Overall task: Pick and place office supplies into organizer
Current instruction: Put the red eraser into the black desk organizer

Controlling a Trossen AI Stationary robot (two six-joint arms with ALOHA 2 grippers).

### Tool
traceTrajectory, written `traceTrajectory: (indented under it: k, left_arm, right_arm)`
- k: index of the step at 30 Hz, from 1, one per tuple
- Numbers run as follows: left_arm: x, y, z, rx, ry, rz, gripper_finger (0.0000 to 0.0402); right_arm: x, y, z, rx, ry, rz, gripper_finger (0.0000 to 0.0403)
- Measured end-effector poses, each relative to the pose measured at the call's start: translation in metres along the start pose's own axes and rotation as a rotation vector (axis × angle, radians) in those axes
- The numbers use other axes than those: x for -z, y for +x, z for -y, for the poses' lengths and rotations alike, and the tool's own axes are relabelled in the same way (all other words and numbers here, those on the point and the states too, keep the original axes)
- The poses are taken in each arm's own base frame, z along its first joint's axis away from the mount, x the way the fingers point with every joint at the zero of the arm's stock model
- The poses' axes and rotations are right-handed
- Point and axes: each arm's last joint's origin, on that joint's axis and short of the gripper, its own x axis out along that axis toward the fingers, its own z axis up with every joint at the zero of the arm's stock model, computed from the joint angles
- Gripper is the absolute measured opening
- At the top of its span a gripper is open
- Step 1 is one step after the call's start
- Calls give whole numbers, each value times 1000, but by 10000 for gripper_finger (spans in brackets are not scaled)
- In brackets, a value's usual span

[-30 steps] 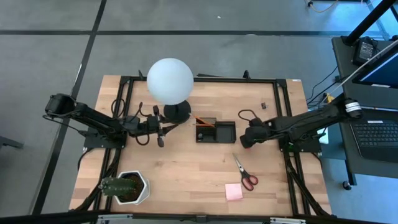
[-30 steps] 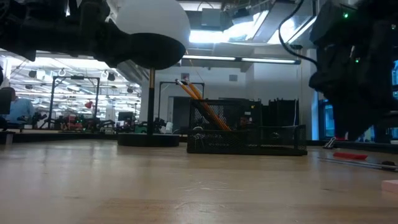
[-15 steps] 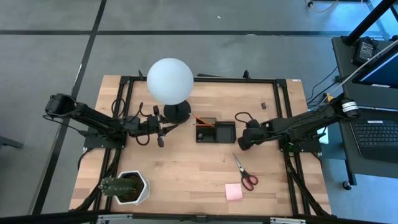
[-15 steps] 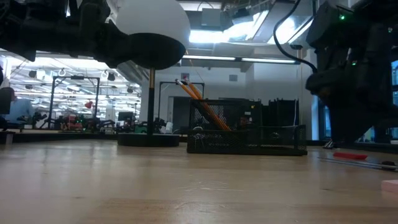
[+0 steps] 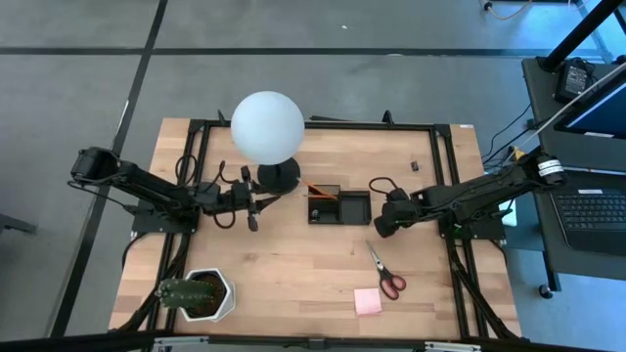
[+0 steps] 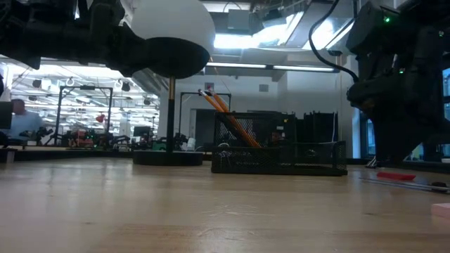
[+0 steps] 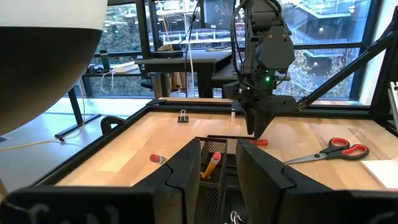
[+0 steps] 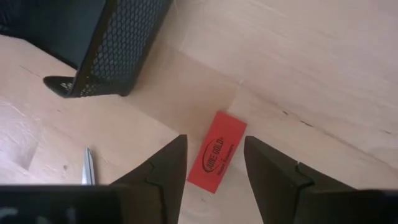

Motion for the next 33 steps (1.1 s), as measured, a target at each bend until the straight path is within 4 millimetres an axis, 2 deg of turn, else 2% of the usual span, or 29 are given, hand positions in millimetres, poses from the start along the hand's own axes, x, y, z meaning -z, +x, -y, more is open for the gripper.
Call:
traceTrajectory:
  k: [7, 20, 25, 33]
  left_arm:
    - [0, 0, 0, 0, -2, 0, 98]
    - [2, 0, 0, 1, 7, -21, 98]
    - [2, 0, 0, 1, 7, -21, 98]
    - [2, 0, 0, 1, 7, -21, 98]
  right_arm:
    - [0, 0, 0, 1, 0, 0, 167]
    - [0, 0, 0, 4, -23, 7, 242]
    - [0, 0, 0, 4, 4, 7, 241]
    - [1, 7, 0, 34, 3, -4, 215]
